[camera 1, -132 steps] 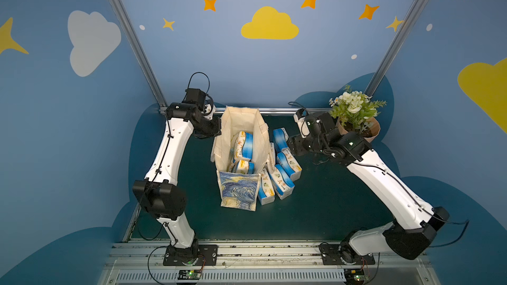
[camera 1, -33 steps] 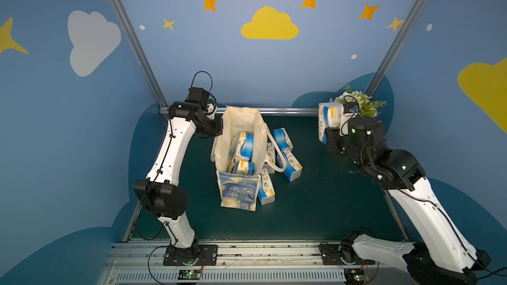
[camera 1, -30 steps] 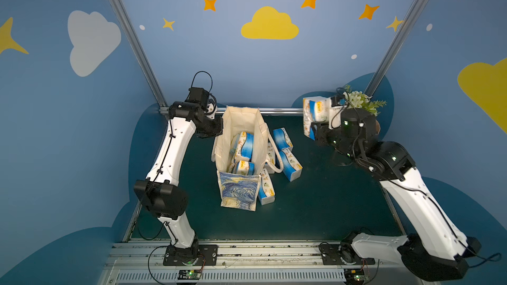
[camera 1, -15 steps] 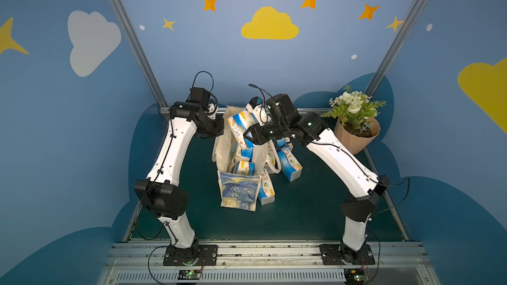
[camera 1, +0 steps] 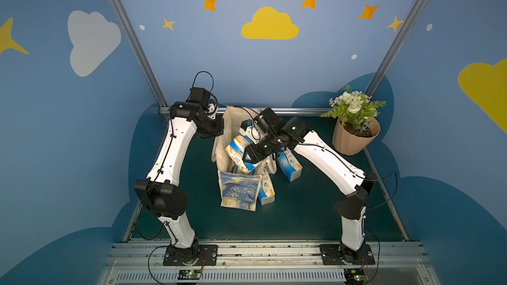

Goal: Put tissues into the canvas bag
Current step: Place the pack of facial tissues in the canvas bag, then pick up the pack of facial tissues from the center of the board.

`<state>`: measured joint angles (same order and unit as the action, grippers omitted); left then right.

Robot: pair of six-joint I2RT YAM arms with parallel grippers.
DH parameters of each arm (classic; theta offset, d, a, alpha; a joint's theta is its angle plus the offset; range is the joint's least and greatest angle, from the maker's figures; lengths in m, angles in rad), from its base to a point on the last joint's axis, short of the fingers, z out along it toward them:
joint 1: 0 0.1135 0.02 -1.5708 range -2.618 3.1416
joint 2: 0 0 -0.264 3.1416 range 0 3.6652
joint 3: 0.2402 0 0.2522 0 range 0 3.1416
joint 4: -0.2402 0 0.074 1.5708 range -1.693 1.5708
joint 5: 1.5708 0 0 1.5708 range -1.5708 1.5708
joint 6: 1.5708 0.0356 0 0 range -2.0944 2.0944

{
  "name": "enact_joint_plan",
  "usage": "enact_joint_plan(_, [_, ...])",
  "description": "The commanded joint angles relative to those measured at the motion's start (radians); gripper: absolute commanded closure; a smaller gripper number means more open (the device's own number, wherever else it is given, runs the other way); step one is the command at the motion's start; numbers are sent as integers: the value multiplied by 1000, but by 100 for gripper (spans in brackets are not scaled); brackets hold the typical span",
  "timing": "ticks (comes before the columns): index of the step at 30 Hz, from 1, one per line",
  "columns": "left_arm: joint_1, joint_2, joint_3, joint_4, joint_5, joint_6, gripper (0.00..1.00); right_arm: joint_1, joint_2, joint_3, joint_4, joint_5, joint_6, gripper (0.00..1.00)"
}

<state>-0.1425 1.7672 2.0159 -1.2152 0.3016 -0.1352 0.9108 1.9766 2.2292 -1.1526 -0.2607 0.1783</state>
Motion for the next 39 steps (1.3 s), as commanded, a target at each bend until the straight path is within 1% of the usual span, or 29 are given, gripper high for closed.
enact_joint_plan(1, [-4,9,32,16,-1,-5,96,8,55,64,-23,-18,4,39])
enact_joint_plan(2, [-4,8,32,16,-2,-6,96,8,72,84,-33,-20,3,36])
enact_joint_plan(6, [-4,5,33,13,-4,-4,96,11,108,128,-62,-23,-3,31])
enact_joint_plan(13, [-4,13,44,10,-2,-1,96,6,75,110,-52,25,-19,21])
enact_joint_plan(17, [-4,15,50,8,-2,-1,96,-1,33,100,-28,58,-21,20])
enact_joint_plan(23, [-4,12,43,5,-3,0,96,-15,-59,70,42,156,-26,20])
enact_joint_plan(24, [-4,11,44,4,-5,0,96,-19,-82,60,59,178,-26,19])
enact_joint_plan(27, [-3,8,41,3,-7,3,96,-38,-173,-5,136,269,-29,17])
enact_joint_plan(30, [-3,6,49,0,-22,7,96,-88,-261,-96,185,348,-25,16])
enact_joint_plan(34, [-4,4,60,-17,-83,19,96,-200,-321,-225,135,401,4,16])
enact_joint_plan(39, [-15,14,52,-30,-83,45,96,-256,-395,-460,126,480,-2,16])
